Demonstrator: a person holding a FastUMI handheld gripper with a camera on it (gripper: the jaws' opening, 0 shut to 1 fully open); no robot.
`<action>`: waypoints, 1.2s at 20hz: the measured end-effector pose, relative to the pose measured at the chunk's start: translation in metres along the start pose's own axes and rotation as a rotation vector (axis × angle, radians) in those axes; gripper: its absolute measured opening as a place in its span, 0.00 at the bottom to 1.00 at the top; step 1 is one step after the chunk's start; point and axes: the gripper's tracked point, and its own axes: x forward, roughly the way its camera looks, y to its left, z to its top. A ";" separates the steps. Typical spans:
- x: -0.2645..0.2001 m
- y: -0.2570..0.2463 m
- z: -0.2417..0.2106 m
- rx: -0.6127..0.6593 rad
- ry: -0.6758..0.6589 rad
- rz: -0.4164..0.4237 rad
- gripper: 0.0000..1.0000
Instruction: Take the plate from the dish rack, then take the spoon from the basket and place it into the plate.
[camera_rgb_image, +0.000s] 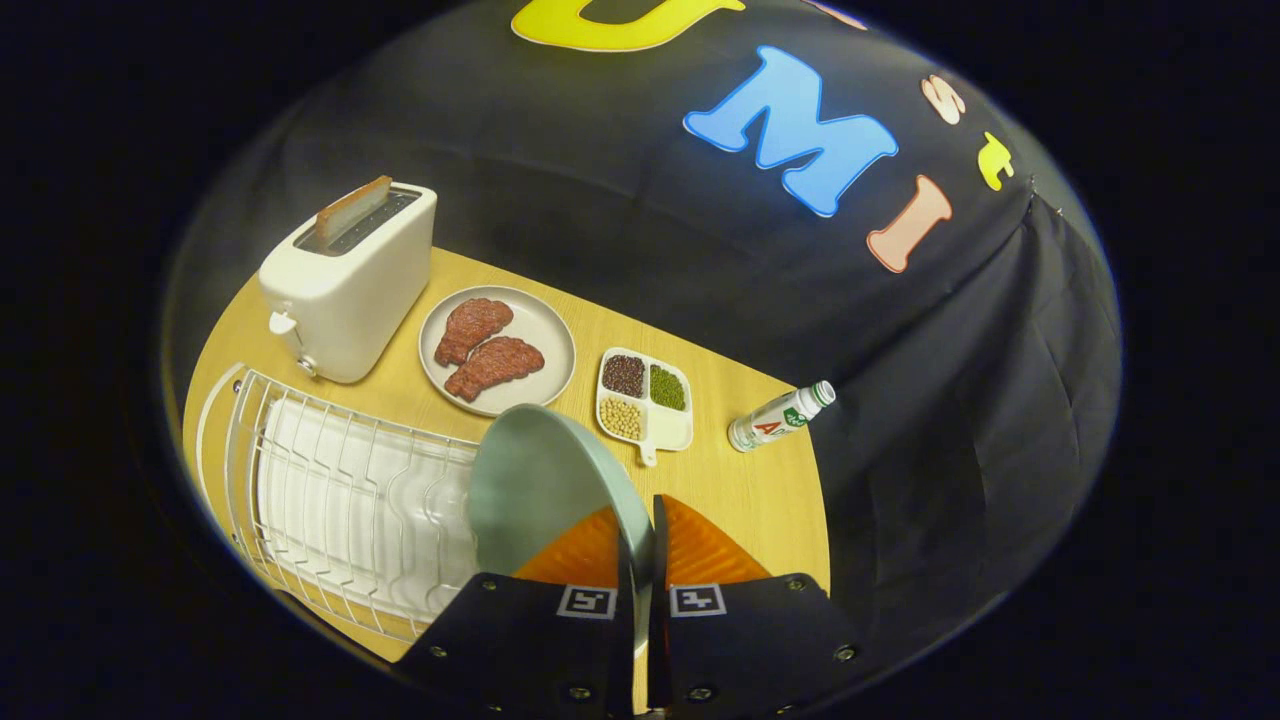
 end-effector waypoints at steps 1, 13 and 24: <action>-0.003 0.002 0.004 -0.002 -0.019 -0.011 0.05; -0.034 -0.017 0.032 -0.014 -0.152 -0.016 0.05; -0.063 -0.099 -0.016 0.210 -0.128 0.217 0.05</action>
